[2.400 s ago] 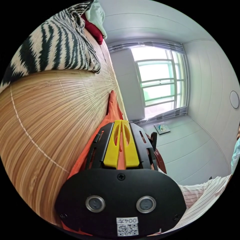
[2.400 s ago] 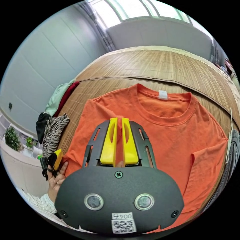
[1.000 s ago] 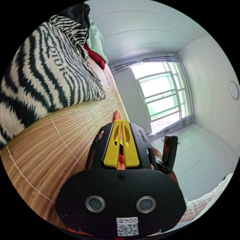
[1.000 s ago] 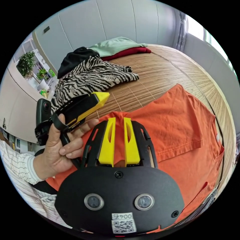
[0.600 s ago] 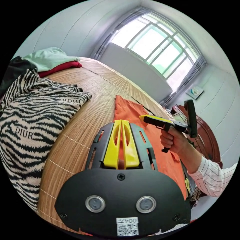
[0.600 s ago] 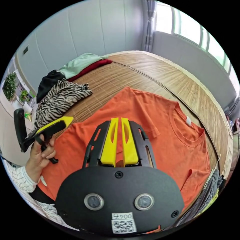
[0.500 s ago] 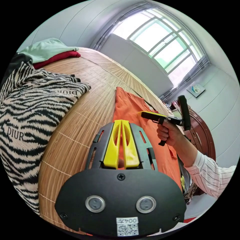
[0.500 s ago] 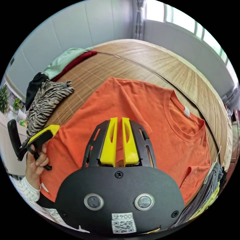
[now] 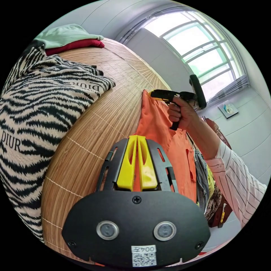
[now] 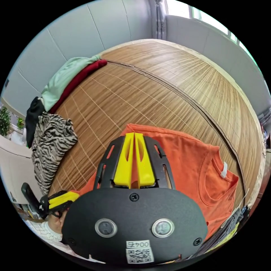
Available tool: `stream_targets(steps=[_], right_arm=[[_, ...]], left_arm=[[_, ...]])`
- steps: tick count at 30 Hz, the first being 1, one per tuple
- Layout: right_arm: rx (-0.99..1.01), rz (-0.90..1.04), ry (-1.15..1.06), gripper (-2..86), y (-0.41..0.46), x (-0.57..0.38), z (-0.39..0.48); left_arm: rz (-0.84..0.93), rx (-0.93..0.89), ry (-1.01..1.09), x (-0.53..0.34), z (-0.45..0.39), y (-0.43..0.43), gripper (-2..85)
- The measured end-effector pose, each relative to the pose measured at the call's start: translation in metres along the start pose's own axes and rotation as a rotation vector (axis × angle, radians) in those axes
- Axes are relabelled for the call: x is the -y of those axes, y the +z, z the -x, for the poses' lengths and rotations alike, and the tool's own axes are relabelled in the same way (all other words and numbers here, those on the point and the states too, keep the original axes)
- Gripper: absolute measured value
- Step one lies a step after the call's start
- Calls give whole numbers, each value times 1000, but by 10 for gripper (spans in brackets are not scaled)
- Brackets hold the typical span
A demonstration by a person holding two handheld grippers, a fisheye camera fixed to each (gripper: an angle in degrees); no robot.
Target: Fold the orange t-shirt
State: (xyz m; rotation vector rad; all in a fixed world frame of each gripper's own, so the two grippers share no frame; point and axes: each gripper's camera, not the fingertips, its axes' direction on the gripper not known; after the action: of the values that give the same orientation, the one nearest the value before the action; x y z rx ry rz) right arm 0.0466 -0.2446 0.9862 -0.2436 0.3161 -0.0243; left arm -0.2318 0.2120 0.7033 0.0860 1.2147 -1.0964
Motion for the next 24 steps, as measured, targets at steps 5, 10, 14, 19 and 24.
stream_targets(steps=[5, 10, 14, 19, 24], right_arm=[[24, -49, 68, 24, -2, 5, -8], [197, -218, 127, 4, -53, -70, -44], [262, -128, 170, -5, -49, -130, -83], [290, -198, 318, -7, -85, -207, -111], [318, -206, 137, -7, -102, -262, -21]], left_arm=[[-1, 2, -9, 2, 2, 1, 1], [-12, -15, -29, 3, 7, -1, 1], [-20, -2, -27, 3, 8, -4, 1], [-30, -16, -34, 2, 12, -10, 1], [-146, -42, -67, -13, 23, -38, 3]])
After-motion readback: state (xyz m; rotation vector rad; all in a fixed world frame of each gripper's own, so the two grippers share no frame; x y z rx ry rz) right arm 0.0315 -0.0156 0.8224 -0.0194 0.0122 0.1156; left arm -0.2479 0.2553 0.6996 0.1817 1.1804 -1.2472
